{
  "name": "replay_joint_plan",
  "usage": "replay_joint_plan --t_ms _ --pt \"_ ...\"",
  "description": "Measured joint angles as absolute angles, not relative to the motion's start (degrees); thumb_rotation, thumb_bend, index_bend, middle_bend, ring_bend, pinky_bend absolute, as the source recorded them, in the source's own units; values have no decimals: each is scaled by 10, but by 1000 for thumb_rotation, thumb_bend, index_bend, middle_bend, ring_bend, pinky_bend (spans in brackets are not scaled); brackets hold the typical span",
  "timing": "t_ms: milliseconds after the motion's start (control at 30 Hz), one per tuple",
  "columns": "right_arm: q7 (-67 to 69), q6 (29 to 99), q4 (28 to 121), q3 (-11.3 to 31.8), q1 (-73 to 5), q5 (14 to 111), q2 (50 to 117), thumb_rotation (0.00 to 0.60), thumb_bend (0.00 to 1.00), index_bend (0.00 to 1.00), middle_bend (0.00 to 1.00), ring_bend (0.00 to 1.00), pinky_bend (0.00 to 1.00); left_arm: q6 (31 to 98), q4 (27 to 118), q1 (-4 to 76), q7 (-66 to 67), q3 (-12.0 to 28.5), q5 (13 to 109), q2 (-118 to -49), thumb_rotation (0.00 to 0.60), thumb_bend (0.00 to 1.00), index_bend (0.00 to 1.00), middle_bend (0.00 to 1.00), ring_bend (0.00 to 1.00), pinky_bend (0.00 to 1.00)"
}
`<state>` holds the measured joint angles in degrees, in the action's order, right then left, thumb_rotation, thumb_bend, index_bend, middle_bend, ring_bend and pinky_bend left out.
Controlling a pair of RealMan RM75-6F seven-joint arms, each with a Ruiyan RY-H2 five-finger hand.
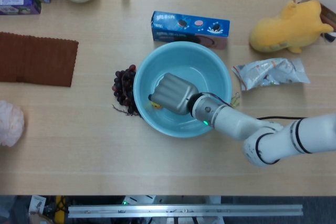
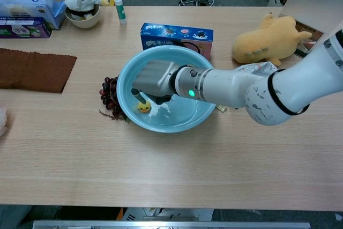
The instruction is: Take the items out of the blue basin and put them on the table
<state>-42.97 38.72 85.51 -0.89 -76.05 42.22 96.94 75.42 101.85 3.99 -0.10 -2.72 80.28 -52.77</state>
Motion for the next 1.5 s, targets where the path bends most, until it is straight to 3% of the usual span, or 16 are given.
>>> replay_joint_plan --t_ms 733,1333,1433,1500 --pt "-413 393 790 -14 -756 440 1019 590 1000 396 1000 822 726 750 1009 39 -10 -27 802 -531 600 270 194 254 233 333" --pt "-421 411 817 -35 -735 440 983 574 1000 396 997 818 726 748 1015 41 -2 -27 806 -533 600 270 194 254 233 333" --pt "-412 418 825 -30 -730 454 978 530 1000 377 930 765 726 748 1014 42 -3 -27 805 -533 600 270 194 254 233 333" --pt "-402 423 834 -25 -725 466 972 505 944 344 854 699 726 748 1014 42 -5 -26 805 -532 600 269 195 254 233 333"
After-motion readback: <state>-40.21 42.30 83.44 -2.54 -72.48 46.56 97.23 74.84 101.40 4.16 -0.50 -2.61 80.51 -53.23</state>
